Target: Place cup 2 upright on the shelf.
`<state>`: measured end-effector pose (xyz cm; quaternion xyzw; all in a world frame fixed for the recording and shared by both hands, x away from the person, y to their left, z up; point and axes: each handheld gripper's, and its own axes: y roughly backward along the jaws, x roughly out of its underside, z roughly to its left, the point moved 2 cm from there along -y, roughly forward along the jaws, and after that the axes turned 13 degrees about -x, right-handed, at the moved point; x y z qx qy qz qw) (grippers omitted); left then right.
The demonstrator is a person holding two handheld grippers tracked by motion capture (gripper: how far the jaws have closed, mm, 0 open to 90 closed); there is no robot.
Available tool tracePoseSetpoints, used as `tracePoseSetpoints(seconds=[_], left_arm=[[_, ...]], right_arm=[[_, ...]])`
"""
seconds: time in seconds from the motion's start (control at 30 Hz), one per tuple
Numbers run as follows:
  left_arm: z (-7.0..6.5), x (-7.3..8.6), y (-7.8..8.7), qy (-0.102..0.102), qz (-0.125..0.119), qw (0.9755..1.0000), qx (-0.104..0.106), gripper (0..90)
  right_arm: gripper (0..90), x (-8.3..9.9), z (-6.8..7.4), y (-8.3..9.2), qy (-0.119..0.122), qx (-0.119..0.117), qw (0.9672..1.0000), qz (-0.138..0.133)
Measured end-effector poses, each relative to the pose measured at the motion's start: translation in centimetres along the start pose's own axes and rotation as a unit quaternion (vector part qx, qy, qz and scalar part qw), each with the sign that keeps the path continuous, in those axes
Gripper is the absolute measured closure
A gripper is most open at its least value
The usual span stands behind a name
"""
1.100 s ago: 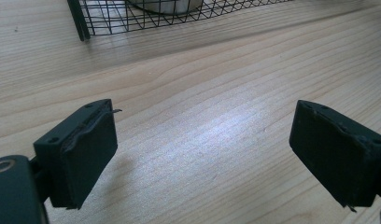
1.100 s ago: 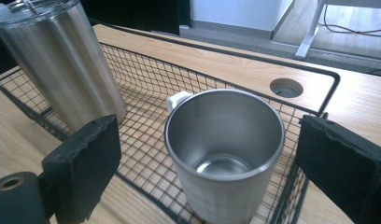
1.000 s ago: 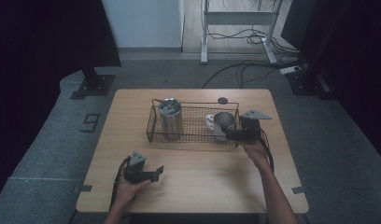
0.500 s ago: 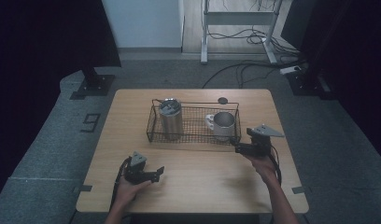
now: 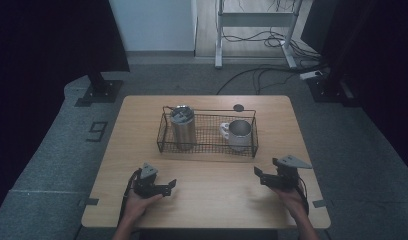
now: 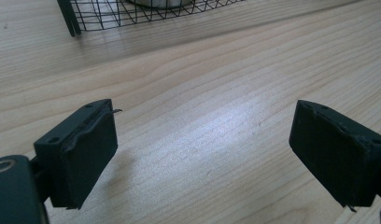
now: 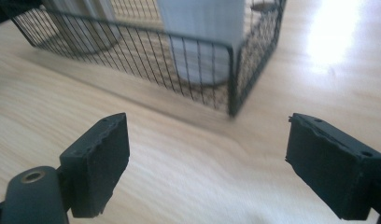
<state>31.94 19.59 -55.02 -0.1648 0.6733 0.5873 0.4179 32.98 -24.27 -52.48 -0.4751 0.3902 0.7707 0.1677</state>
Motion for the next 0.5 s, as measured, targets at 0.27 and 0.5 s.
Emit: tracePoseSetpoints(seconds=[0.27,0.5], left_arm=[[-0.3,0.0,-0.1,-0.004,0.003,1.0,0.0,7.9],[-0.2,-0.1,0.0,-0.002,-0.001,1.0,0.0,7.9]], right_arm=[[13.1,2.1,-0.9,-0.1,-0.017,0.005,0.9998,0.014],[12.9,2.2,-0.9,-0.3,-0.014,0.013,0.9997,0.017]])
